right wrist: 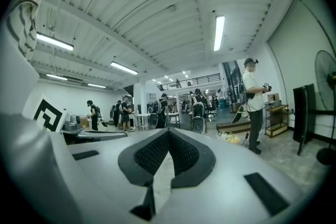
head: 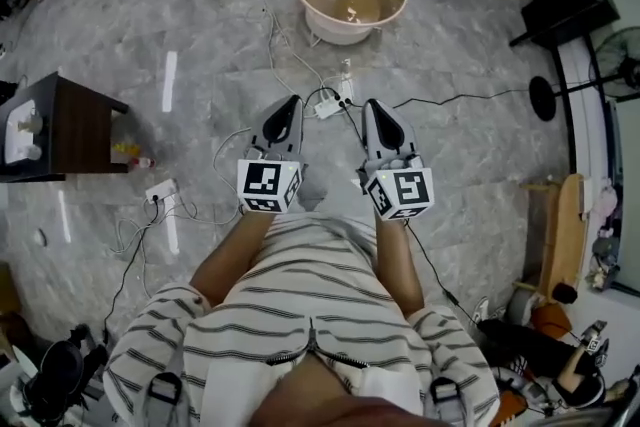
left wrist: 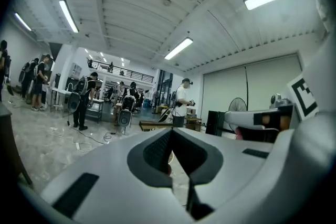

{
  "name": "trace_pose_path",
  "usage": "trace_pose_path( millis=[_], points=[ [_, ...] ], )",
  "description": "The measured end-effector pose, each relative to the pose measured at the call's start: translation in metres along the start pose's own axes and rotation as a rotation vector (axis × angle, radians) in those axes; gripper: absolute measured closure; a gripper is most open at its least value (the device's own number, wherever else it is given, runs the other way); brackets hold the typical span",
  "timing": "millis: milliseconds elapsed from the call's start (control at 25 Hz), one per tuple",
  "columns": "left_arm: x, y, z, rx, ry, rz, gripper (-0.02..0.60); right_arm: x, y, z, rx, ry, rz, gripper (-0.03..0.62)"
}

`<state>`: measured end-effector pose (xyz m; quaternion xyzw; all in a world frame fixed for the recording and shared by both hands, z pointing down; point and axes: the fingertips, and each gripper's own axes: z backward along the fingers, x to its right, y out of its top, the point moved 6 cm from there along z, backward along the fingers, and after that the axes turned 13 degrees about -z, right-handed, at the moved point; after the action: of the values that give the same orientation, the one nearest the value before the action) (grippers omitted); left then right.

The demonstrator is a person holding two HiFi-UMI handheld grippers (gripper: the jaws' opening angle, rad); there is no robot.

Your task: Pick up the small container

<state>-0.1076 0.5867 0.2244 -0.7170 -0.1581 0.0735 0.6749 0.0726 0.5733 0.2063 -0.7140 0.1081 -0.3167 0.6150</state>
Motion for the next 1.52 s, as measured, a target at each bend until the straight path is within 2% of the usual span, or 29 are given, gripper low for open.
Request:
trace_pose_path(
  millis=[120, 400, 600, 800, 1200, 1520],
  points=[
    [-0.02, -0.009, -0.012, -0.006, -0.003, 0.018, 0.581, -0.003, -0.003, -0.02, -0.002, -0.02, 0.014, 0.585],
    [-0.053, -0.016, -0.065, -0.006, -0.017, 0.002, 0.581, 0.016, -0.003, -0.086, 0.001, -0.019, 0.029, 0.585],
    [-0.079, -0.01, -0.129, 0.002, -0.016, -0.033, 0.581, 0.054, 0.008, -0.146, 0.012, -0.015, 0.027, 0.585],
    [-0.097, 0.009, -0.207, 0.009, -0.017, -0.052, 0.581, 0.105, 0.042, -0.21, 0.032, -0.02, 0.024, 0.585],
    [-0.103, 0.018, -0.333, -0.022, -0.017, -0.097, 0.581, 0.195, 0.078, -0.304, 0.055, 0.019, -0.02, 0.585],
    [-0.096, 0.013, -0.376, -0.059, -0.042, -0.106, 0.581, 0.227, 0.068, -0.326, 0.042, -0.002, -0.08, 0.585]
  ],
)
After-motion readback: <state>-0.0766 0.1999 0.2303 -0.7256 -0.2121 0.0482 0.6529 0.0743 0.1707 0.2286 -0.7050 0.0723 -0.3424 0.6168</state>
